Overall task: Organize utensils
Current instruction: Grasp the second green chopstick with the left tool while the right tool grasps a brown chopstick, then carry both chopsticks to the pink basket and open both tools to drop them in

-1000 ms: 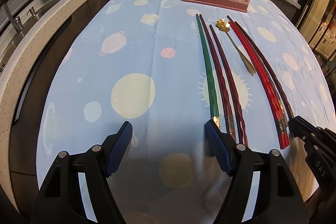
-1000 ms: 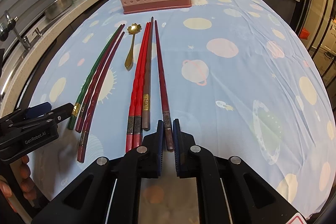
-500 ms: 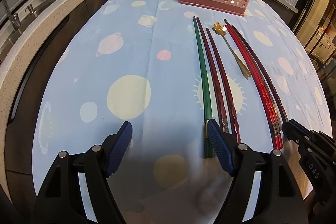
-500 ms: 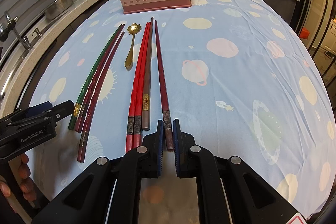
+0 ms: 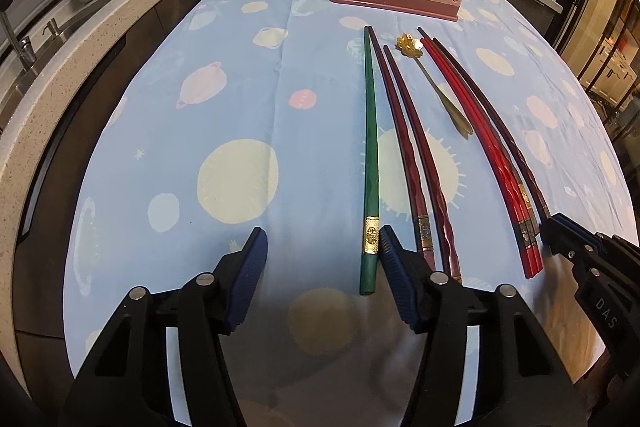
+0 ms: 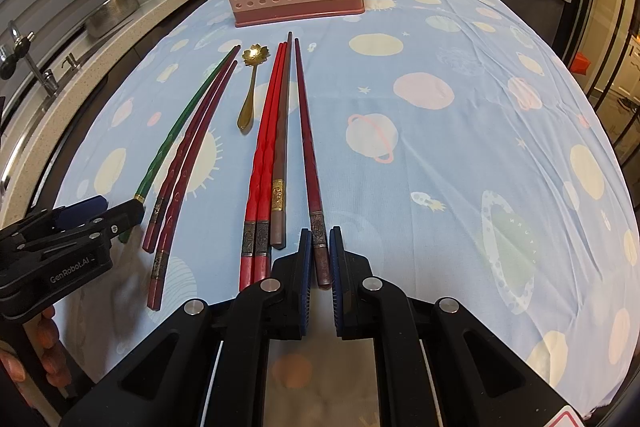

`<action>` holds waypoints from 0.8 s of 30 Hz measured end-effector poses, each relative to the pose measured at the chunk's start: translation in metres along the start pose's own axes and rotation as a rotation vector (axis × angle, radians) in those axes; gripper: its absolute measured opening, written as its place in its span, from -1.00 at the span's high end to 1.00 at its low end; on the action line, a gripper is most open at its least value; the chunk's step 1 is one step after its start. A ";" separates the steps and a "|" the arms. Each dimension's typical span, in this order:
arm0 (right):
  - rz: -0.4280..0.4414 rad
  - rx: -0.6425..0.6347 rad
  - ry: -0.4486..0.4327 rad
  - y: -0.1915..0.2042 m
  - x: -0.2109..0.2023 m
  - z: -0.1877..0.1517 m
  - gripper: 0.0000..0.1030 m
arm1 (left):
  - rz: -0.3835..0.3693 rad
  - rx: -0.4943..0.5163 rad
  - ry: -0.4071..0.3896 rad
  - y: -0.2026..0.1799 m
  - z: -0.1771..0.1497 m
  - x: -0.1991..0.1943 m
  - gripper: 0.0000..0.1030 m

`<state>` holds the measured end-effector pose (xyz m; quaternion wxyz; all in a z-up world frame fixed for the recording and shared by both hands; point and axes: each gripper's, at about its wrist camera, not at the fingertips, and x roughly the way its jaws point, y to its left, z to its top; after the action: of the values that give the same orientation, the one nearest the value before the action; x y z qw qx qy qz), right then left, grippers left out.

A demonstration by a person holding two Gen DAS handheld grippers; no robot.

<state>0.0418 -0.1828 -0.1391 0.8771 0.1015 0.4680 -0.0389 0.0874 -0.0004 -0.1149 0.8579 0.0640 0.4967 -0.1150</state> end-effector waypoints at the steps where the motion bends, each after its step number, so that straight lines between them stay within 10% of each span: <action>1: -0.001 -0.001 0.000 0.000 0.000 0.000 0.84 | 0.003 0.003 -0.003 0.000 0.000 -0.001 0.16; 5: 0.003 0.000 -0.002 -0.001 -0.001 0.000 0.84 | -0.017 0.014 -0.004 0.002 0.000 -0.004 0.80; 24: 0.050 0.002 -0.235 0.003 -0.087 0.060 0.86 | -0.038 -0.025 -0.163 0.019 0.055 -0.072 0.86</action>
<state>0.0423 -0.1954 -0.0346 0.9265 0.1086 0.3590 -0.0291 0.1037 0.0157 -0.0247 0.8940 0.0343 0.4276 -0.1296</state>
